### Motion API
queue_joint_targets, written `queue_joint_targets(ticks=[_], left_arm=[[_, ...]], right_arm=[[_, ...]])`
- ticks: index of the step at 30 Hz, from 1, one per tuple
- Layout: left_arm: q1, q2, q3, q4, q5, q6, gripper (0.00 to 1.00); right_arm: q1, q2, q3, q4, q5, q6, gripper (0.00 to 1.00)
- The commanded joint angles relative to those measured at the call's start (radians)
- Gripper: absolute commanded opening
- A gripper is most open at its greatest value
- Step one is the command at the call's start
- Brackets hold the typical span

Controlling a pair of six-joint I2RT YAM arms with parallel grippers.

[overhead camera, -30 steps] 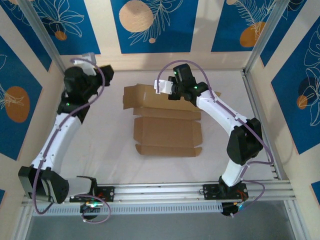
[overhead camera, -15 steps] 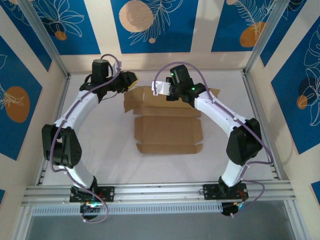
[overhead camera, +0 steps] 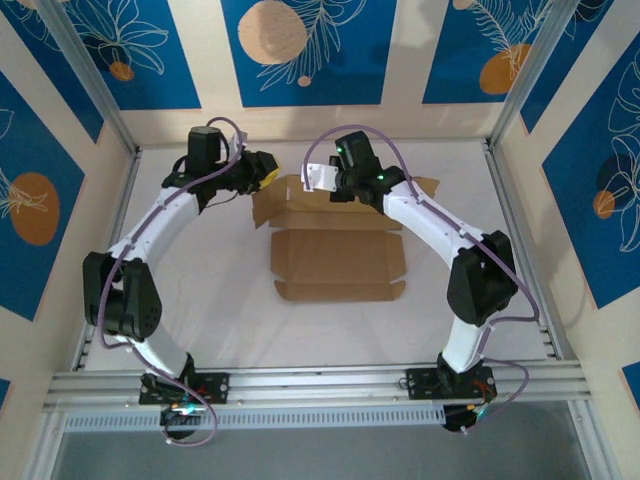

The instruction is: Fold the paper box

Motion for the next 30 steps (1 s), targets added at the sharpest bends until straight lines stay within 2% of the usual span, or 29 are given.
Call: queue_joint_targets(ticks=[1, 4, 13, 18, 21, 24, 30], left_arm=[[-0.024, -0.035, 0.037, -0.082, -0.018, 0.021, 0.31], [-0.032, -0.027, 0.068, -0.139, -0.049, 0.035, 0.32], [-0.072, 0.009, 0.059, -0.144, -0.064, -0.03, 0.34], [-0.073, 0.018, 0.102, -0.18, -0.099, -0.036, 0.36], [-0.073, 0.03, 0.136, -0.183, -0.083, -0.045, 0.37], [-0.066, 0.036, 0.208, -0.241, -0.091, 0.001, 0.4], [-0.043, 0.01, 0.344, -0.418, -0.216, 0.132, 0.48]], right_arm=[[0.008, 0.008, 0.046, 0.041, 0.031, 0.009, 0.0], [0.01, 0.013, 0.048, 0.045, 0.035, 0.008, 0.0], [0.02, 0.028, 0.074, 0.033, 0.042, 0.013, 0.0], [0.03, 0.02, 0.076, 0.027, 0.04, 0.014, 0.0], [0.032, 0.016, 0.079, 0.022, 0.043, 0.009, 0.0], [0.032, 0.009, 0.073, 0.017, 0.037, 0.003, 0.0], [0.03, -0.011, 0.063, 0.017, 0.039, -0.003, 0.0]])
